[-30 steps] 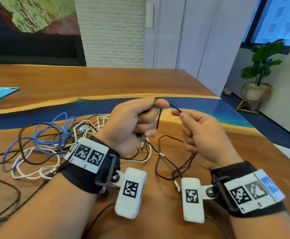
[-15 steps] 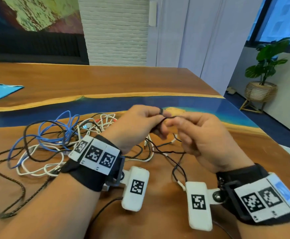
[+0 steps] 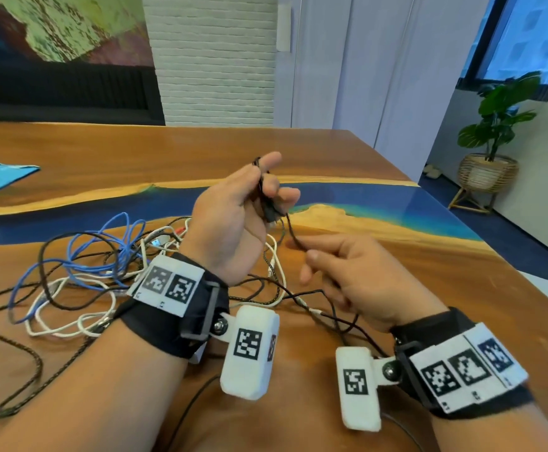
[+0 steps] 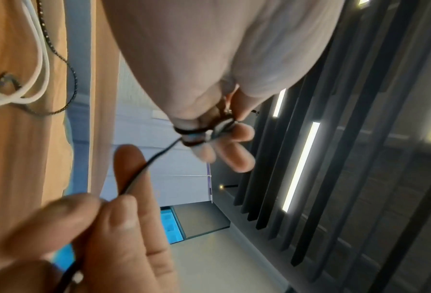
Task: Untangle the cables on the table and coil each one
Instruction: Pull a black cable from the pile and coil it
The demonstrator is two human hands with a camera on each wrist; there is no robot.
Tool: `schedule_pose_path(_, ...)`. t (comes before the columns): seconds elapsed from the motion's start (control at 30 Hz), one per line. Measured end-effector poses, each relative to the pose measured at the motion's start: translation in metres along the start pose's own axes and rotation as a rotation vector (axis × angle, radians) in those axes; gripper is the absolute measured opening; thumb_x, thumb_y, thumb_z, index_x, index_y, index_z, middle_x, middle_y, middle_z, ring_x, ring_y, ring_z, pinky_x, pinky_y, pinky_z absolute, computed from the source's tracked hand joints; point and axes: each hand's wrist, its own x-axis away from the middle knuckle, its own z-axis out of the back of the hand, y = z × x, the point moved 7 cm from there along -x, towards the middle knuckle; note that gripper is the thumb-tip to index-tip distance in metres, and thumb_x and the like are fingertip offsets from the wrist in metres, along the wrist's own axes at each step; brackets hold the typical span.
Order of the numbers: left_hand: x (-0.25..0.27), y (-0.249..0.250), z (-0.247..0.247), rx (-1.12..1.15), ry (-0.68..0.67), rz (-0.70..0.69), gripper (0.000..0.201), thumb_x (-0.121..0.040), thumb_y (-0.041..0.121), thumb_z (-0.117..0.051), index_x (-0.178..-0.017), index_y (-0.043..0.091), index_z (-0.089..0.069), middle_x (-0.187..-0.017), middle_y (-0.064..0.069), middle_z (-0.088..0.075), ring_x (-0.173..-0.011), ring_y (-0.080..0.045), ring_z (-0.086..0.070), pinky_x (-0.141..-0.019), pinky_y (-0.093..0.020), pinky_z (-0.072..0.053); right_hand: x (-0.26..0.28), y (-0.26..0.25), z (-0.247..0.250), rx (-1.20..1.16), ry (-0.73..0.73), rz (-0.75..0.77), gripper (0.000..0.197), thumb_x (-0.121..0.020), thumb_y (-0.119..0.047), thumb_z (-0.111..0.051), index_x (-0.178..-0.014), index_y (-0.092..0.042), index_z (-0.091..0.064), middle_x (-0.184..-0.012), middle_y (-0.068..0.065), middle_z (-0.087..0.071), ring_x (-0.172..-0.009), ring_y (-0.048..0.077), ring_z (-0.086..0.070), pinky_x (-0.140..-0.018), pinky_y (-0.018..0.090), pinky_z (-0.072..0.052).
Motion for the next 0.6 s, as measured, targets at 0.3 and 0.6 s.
schedule_pose_path(0.3, 0.009, -0.029, -0.001, -0.735, -0.166, 0.209, 0.027, -0.107, 0.008, -0.044, -0.119, -0.005, -0.064, -0.066, -0.006, -0.065, -0.068, -0.022, -0.066, -0.074, -0.024, -0.054, 0.009, -0.024, -0.003, -0.264, -0.06, 0.142, 0.025, -0.088, -0.032, -0.059, -0.084, -0.011, -0.073, -0.048, 0.001, -0.037, -0.039, 0.013, -0.022, -0.038, 0.026, -0.016)
schedule_pose_path(0.6, 0.024, -0.028, -0.018, -0.323, -0.307, 0.375, 0.048, -0.106, 0.034, -0.038, -0.081, 0.008, -0.07, -0.05, 0.006, -0.015, -0.035, -0.009, -0.018, -0.055, -0.028, -0.043, -0.001, -0.006, 0.036, -0.412, 0.256, 0.094, 0.016, -0.1, -0.022, -0.059, -0.092, -0.01, -0.068, -0.056, -0.001, -0.034, -0.041, 0.009, -0.023, -0.035, 0.02, -0.022)
